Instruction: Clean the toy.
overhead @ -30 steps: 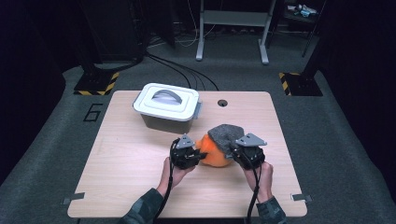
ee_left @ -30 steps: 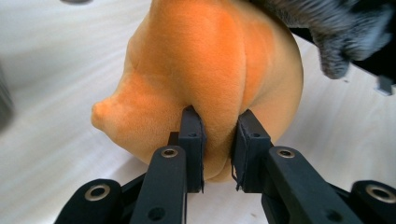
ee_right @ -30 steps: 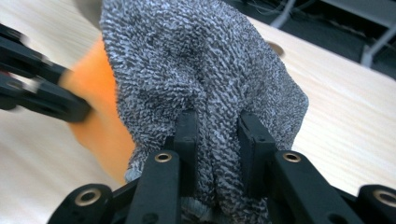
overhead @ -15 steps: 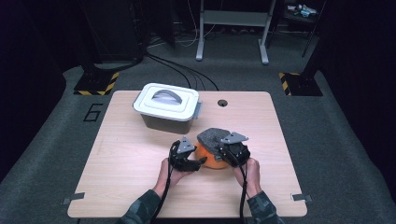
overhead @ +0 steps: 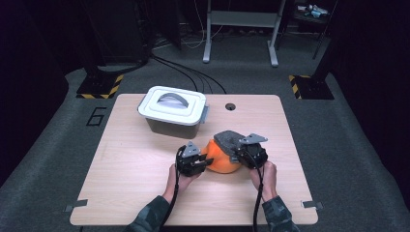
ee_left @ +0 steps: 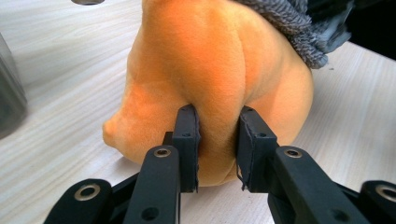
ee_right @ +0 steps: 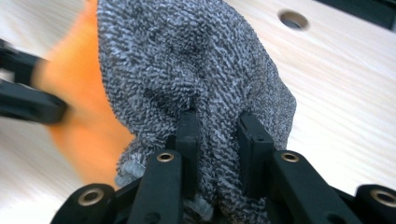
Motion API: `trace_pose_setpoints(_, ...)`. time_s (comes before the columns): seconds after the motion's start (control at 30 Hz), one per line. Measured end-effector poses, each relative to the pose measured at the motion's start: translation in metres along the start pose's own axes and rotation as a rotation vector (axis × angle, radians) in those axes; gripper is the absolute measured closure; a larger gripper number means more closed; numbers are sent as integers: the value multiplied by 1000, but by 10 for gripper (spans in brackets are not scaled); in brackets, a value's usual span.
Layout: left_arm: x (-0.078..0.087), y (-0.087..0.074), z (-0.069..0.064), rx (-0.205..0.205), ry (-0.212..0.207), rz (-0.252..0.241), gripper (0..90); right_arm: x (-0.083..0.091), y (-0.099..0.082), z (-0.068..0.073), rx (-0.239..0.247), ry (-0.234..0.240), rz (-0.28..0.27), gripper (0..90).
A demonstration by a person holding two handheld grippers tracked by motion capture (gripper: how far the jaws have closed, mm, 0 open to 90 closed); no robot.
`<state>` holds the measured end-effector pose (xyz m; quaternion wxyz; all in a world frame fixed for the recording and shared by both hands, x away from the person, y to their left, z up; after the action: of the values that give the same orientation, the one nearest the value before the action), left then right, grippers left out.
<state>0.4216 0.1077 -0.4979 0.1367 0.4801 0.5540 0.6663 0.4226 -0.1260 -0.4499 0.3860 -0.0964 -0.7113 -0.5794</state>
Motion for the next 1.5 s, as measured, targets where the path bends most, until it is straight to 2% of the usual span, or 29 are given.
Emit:
trace_pose_setpoints(0.13, 1, 0, 1, 3, -9, -3, 722, -2, -8, -11, -11, -17, 26, 729)
trace_pose_setpoints(0.3, 8, 1, -3, 38, -32, -19, 740, 0, -8, -9, -1, -36, 39, 730)
trace_pose_setpoints(0.37, 10, 2, -6, -3, -19, 1, 701, -2, -8, -8, -4, -37, 32, 730)
trace_pose_setpoints(0.43, 10, 5, -7, -48, 3, 8, 575, -4, -9, -8, -1, -31, 34, 730)
trace_pose_setpoints(0.5, 8, 8, -7, -104, 45, 22, 463, -6, -9, -9, -3, -40, 37, 731)
trace_pose_setpoints(0.53, 4, 7, -6, -114, 26, 24, 497, -8, -10, -9, -11, -36, 26, 731)
trace_pose_setpoints(0.57, 2, 7, -5, -100, 23, 22, 569, -9, -9, -11, -8, -32, 28, 730)
trace_pose_setpoints(0.67, -1, 8, -5, -65, 50, 3, 677, -3, -4, -9, 6, -54, 20, 731)
trace_pose_setpoints(0.73, -1, 8, -5, -43, 47, 2, 696, 6, 2, -3, 21, -64, -10, 730)
trace_pose_setpoints(0.77, -1, 9, -5, -44, 45, 3, 703, 15, 8, 4, 45, -39, -42, 730)
trace_pose_setpoints(0.8, -2, 9, -5, -45, 43, 5, 706, 18, 11, 10, 53, -29, -48, 730)
trace_pose_setpoints(0.87, -1, 11, -5, -53, 47, 11, 709, 22, 18, 27, 109, -16, -61, 730)
trace_pose_setpoints(0.93, -1, 10, -4, -53, 56, 19, 718, 15, 22, 40, 142, -10, -31, 731)
trace_pose_setpoints(0.97, -1, 9, -2, -41, 53, 17, 718, 7, 23, 44, 172, -42, -19, 732)
trace_pose_setpoints(1.0, 0, 8, 0, -35, 49, 17, 717, 2, 22, 43, 170, -41, -14, 733)
trace_pose_setpoints(1.07, 2, 7, 1, -36, 45, 3, 646, -4, 21, 36, 113, 5, -14, 735)
trace_pose_setpoints(1.13, 5, 6, 0, -78, 59, 4, 493, -8, 18, 31, 78, 24, -17, 739)
trace_pose_setpoints(1.17, 6, 6, 0, -96, 54, 15, 433, -9, 16, 28, 82, 30, -16, 740)
trace_pose_setpoints(1.2, 5, 5, 0, -103, 68, 25, 387, -9, 15, 28, 68, 22, -17, 740)
trace_pose_setpoints(1.27, 2, 4, -1, -112, 47, 31, 360, -9, 15, 26, 65, 32, -17, 741)
trace_pose_setpoints(1.33, -4, 4, -3, -139, 47, 51, 389, -9, 15, 27, 74, 31, -21, 741)
trace_pose_setpoints(1.37, -5, 4, -4, -148, 48, 48, 434, -10, 15, 28, 68, 26, -25, 742)
trace_pose_setpoints(1.4, -7, 3, -4, -140, 57, 40, 481, -10, 14, 28, 73, 22, -23, 742)
trace_pose_setpoints(1.43, -8, 3, -4, -137, 50, 45, 558, -10, 14, 28, 61, 20, -24, 742)
trace_pose_setpoints(1.47, -8, 3, -3, -122, 44, 39, 601, -10, 13, 27, 69, 25, -30, 741)
trace_pose_setpoints(1.5, -7, 3, -2, -112, 47, 36, 647, -9, 13, 26, 56, 26, -26, 741)
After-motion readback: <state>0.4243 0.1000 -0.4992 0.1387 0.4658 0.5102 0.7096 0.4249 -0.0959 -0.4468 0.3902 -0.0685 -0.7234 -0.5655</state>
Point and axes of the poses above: each handheld gripper's, and its own axes: x roughly backward along the jaws, y roughly out of its top, z roughly to its left, the point moved 1 cm from there along -x, roughly forward along the jaws, and after that the axes turned 5 degrees about -x, right-handed, at the moved point
